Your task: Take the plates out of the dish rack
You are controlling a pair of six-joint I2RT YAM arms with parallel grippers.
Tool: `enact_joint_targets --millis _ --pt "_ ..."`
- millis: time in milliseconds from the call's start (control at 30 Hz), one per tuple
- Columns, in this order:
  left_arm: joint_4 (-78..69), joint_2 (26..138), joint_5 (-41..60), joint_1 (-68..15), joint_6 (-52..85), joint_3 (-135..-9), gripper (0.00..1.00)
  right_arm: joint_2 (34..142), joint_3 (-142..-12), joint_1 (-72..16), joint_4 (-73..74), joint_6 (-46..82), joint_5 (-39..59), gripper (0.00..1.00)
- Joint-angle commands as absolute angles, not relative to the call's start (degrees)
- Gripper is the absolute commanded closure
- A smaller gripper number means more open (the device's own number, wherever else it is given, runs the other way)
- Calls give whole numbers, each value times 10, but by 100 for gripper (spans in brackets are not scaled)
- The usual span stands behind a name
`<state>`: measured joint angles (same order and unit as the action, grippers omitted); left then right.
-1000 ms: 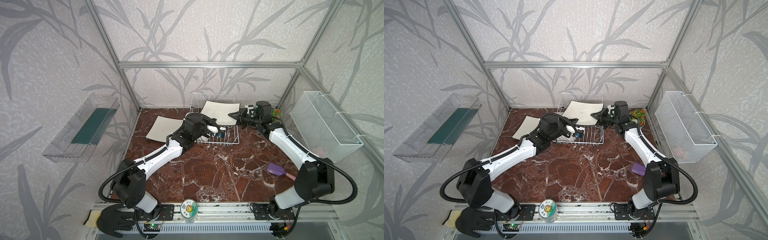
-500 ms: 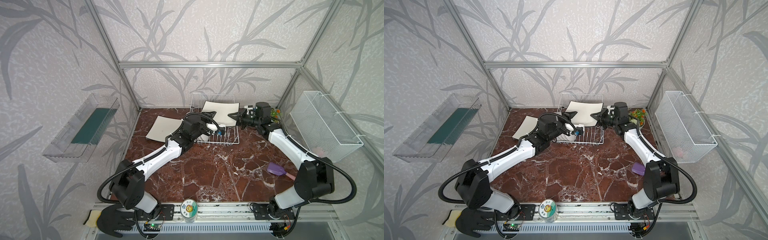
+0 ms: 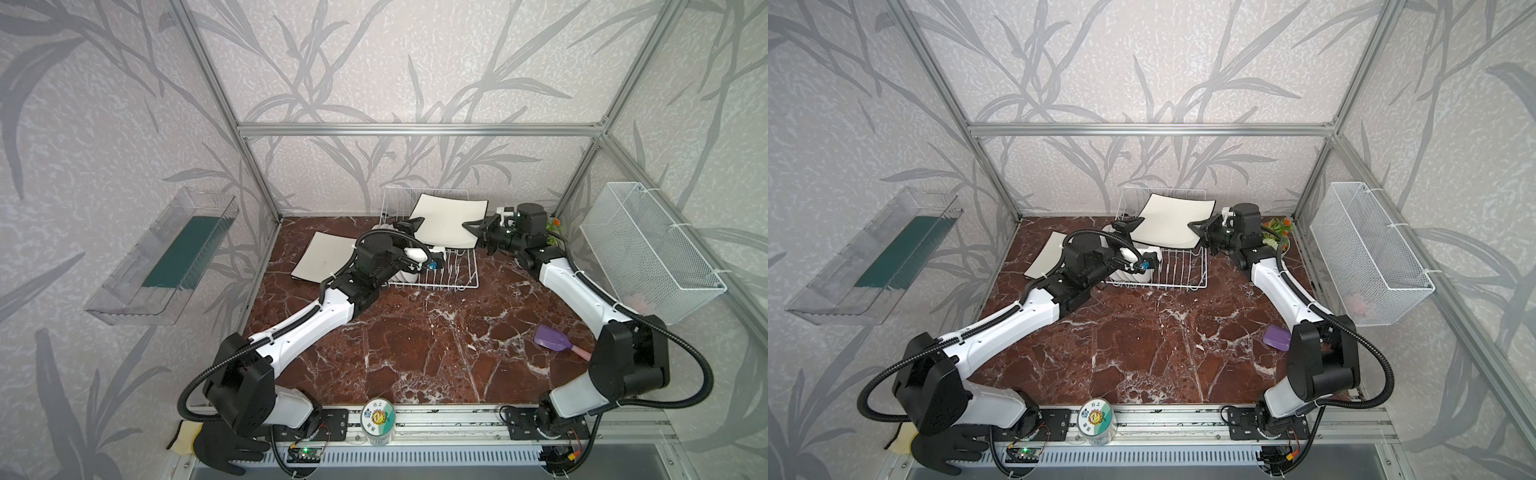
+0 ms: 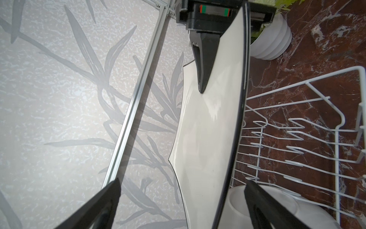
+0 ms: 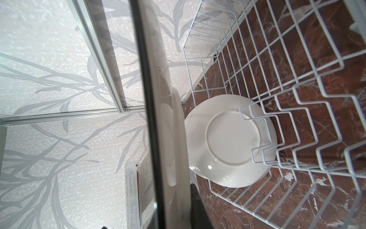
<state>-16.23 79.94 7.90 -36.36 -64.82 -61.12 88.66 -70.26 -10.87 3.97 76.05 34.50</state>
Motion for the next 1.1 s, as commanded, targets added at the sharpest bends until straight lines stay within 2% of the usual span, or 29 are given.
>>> enact_joint_targets --millis 0,100,233,400,533,733,1067 --pt "-94 755 80 -350 -575 -614 1 839 -727 -92 150 748 357 100" --pt "-23 719 108 -327 -503 -620 1 835 -736 -72 148 729 368 100" --pt "40 673 203 -254 -342 -640 1 829 -756 -65 123 673 390 100" --pt "58 667 308 -178 -144 -679 1 821 -783 -65 52 570 423 100" --pt "74 714 374 -144 -8 -739 1 810 -777 -64 43 521 433 100" --pt "94 815 469 -133 101 -813 1 810 -742 -62 137 510 481 100" --pt "-32 894 555 -135 229 -787 1 813 -694 -65 229 507 508 100"
